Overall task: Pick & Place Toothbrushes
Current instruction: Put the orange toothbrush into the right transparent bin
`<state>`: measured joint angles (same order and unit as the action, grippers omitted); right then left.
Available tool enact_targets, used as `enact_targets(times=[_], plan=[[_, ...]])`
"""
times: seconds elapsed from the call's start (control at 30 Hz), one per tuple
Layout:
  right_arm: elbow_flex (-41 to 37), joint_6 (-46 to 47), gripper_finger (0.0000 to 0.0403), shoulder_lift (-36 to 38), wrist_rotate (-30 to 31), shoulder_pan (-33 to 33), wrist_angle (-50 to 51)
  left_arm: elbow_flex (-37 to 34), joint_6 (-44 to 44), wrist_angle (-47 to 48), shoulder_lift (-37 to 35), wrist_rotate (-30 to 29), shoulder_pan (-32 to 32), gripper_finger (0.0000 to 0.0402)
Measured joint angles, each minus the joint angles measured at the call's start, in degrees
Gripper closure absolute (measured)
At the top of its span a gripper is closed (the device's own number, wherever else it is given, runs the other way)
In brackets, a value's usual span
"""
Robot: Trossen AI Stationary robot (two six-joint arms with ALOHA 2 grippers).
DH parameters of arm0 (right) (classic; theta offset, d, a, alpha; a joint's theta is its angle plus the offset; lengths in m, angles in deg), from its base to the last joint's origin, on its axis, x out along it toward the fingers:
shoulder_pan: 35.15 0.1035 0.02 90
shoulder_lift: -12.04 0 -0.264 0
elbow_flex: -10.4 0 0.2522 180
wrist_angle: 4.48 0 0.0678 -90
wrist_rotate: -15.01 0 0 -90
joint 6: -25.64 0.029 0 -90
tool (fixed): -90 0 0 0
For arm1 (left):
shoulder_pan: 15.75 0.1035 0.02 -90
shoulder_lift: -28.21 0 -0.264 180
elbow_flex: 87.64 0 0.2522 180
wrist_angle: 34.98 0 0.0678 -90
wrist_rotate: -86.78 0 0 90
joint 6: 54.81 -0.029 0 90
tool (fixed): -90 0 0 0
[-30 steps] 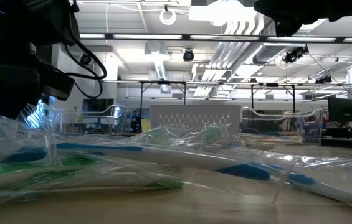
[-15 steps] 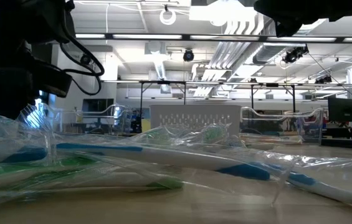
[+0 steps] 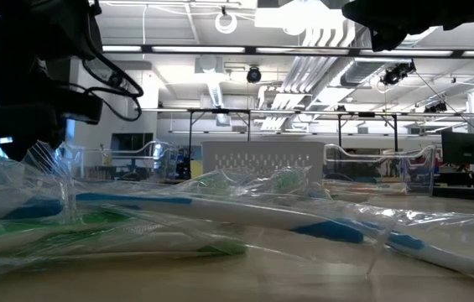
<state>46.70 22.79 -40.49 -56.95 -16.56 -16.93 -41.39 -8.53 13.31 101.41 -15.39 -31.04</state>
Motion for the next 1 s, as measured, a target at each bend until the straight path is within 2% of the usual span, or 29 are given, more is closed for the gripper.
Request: enact_targets(times=[0.27,0.5,0.77,1.0], plan=[[0.0,0.0,0.0401,0.0,0.0,0.0,0.4,0.0,-3.2,-0.1,-7.7,-5.3,0.0,0.0401],[0.0,0.0,0.0401,0.0,0.0,0.0,0.4,0.1,-10.2,-3.5,-16.3,-10.2,0.0,0.0401],[0.0,0.0,0.0401,0.0,0.2,0.0,-0.4,0.2,-23.6,-13.0,-24.6,-13.1,-0.1,0.0401],[0.0,-0.4,0.0401,0.0,4.5,-1.5,-4.6,0.2,-31.9,-22.0,-27.2,-12.9,0.6,0.0401]])
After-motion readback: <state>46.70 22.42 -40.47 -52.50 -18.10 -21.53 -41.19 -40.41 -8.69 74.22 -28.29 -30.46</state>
